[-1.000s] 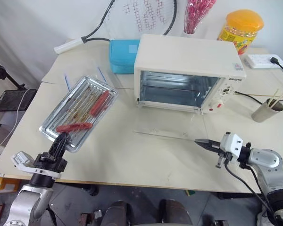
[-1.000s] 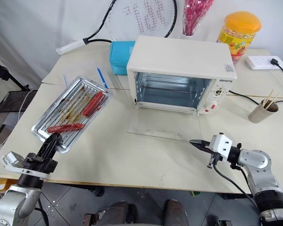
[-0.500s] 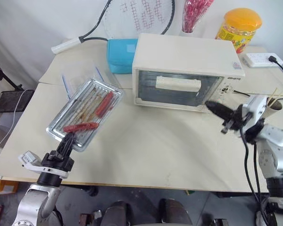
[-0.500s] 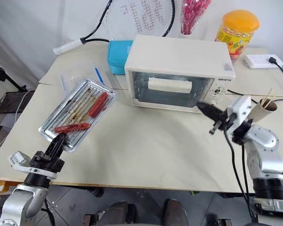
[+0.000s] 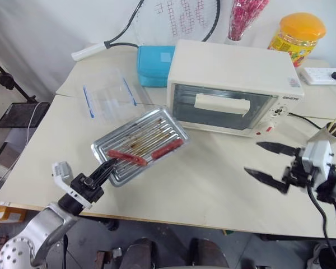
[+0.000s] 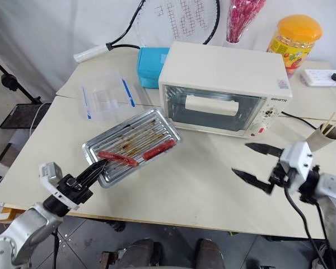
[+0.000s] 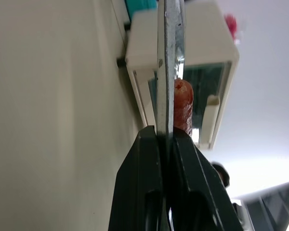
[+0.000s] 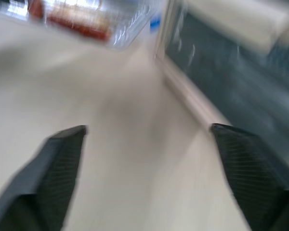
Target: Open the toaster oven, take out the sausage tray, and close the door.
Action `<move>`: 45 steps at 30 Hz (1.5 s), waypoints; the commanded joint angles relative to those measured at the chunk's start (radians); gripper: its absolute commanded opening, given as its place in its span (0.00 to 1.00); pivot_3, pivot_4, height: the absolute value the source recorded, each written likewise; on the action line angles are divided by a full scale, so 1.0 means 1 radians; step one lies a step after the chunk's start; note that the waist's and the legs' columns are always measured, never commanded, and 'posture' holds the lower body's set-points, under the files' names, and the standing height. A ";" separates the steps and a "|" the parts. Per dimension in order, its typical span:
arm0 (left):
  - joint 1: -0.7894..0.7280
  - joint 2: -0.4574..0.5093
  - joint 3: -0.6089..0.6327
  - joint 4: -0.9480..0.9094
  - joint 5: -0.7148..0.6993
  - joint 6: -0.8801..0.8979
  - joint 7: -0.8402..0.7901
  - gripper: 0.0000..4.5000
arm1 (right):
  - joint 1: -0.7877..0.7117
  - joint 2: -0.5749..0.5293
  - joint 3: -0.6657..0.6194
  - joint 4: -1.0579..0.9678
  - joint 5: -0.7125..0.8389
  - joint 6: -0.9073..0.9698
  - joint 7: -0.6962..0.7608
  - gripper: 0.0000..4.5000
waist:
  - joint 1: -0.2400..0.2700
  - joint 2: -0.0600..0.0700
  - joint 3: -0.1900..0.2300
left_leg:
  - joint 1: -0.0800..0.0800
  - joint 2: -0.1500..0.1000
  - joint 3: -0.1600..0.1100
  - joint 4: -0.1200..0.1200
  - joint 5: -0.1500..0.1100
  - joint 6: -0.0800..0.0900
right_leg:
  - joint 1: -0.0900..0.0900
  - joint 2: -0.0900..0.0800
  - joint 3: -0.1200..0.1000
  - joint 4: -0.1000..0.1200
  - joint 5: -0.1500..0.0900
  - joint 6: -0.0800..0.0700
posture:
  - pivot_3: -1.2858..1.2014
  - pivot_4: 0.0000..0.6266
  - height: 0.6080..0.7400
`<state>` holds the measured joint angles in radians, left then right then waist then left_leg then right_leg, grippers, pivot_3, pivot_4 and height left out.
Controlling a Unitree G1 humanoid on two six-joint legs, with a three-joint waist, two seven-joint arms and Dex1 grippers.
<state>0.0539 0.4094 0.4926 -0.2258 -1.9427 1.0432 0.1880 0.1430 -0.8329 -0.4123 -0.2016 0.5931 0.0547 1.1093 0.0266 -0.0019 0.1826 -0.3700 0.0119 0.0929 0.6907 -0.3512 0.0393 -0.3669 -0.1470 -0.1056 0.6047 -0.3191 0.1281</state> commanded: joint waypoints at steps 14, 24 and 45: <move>-0.630 0.041 -0.469 0.530 0.155 0.313 -0.093 0.00 | 0.380 0.103 -0.301 -0.159 0.072 -0.047 0.066 0.99 | 0.001 0.000 0.000 | 0.000 -0.001 0.002 -0.002 0.001 -0.003 | -0.004 0.002 -0.002 0.004 0.001 0.003 | 0.52 0.24 1.00; -0.677 -0.083 -0.504 0.572 0.455 0.327 -0.161 0.00 | 0.465 0.133 -0.312 -0.222 0.075 -0.034 0.071 0.99 | 0.003 0.000 0.000 | 0.001 -0.001 0.004 -0.006 0.004 -0.005 | -0.005 0.004 0.000 0.000 0.003 0.005 | 0.52 0.24 1.00; -0.300 0.374 -0.470 -0.013 1.138 -0.372 -1.016 0.99 | 0.318 0.077 -0.233 -0.108 0.049 -0.029 0.133 1.00 | 0.000 0.003 0.001 | 0.000 0.001 0.006 -0.010 0.004 -0.009 | -0.009 0.003 0.001 -0.004 0.002 0.004 | 0.52 0.24 1.00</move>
<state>-0.2807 0.7741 -0.0402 -0.2195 -0.9208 0.9158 -0.7032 0.4667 -0.7392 -0.6285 -0.3160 0.6260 0.0250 1.2225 0.0266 0.0012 0.1832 -0.3698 0.0123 0.0988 0.6811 -0.3495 0.0263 -0.3758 -0.1454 -0.1046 0.6002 -0.3173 0.1317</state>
